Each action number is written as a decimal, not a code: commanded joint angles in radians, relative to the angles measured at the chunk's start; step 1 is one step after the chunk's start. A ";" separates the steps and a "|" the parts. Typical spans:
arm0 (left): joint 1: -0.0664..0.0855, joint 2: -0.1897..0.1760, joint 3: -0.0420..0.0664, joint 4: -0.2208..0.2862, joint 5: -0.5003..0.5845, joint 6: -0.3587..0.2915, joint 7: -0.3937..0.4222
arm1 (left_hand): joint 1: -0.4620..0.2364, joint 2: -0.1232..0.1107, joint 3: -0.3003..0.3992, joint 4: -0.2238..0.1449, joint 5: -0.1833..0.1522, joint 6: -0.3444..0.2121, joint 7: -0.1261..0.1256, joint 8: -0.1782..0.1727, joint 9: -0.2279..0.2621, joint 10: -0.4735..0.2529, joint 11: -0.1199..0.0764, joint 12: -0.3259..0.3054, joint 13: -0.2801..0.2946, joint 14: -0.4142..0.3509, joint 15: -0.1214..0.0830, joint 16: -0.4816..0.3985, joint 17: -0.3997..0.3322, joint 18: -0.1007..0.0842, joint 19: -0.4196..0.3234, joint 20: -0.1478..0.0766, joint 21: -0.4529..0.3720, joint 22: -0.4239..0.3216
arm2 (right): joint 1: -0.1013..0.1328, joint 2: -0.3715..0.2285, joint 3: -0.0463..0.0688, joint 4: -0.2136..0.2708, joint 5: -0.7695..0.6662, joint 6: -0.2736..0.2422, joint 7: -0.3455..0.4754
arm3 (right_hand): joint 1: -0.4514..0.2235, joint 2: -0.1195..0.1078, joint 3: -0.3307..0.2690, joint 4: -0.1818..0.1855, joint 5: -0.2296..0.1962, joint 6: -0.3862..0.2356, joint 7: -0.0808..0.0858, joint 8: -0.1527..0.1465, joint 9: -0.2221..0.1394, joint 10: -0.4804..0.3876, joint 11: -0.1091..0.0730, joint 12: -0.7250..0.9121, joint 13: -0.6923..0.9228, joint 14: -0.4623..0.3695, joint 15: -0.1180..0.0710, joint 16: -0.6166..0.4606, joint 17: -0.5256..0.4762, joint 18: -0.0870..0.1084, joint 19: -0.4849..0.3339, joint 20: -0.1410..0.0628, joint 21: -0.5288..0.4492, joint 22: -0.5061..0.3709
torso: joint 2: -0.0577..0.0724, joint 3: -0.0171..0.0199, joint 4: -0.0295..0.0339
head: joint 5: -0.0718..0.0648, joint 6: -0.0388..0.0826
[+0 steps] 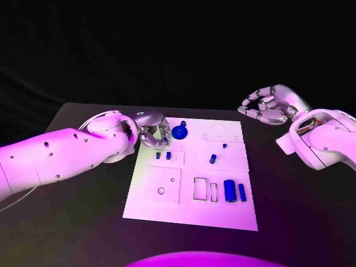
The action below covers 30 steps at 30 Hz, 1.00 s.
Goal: Assemble the parts on the task board
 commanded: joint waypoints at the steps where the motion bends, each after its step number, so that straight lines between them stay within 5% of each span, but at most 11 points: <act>1: 0.000 0.001 0.000 -0.004 0.010 0.030 -0.007 | -0.010 0.001 0.003 0.002 -0.005 0.010 0.000 -0.006 -0.001 0.007 -0.001 -0.002 -0.001 0.005 -0.003 0.002 -0.001 -0.014 0.004 -0.001 0.005 0.001 | -0.001 0.001 0.000 0.001 -0.010 0.000 0.006 | 0.001 0.001 0.006 0.002 0.006 -0.005 0.002 0.005 0.002 0.001 0.000 0.003 0.013 0.066 -0.006 -0.005 0.115 0.012 0.041 -0.004 -0.002 0.197 | 0.000 0.0004 -0.0011 | 0.001 0.001; 30: -0.011 0.036 -0.006 -0.036 0.023 0.037 0.004 | -0.013 0.000 0.002 0.002 -0.006 0.011 -0.001 -0.008 -0.002 0.009 -0.002 -0.006 -0.002 0.004 -0.003 0.001 -0.004 -0.014 0.003 -0.001 0.004 0.000 | -0.001 0.002 0.000 0.003 -0.010 0.001 0.006 | 0.001 0.001 0.006 0.002 0.006 -0.005 0.002 0.005 0.002 0.001 0.000 0.003 0.013 0.066 -0.006 -0.005 0.115 0.012 0.041 -0.004 -0.002 0.197 | 0.000 0.0011 -0.0009 | 0.001 -0.002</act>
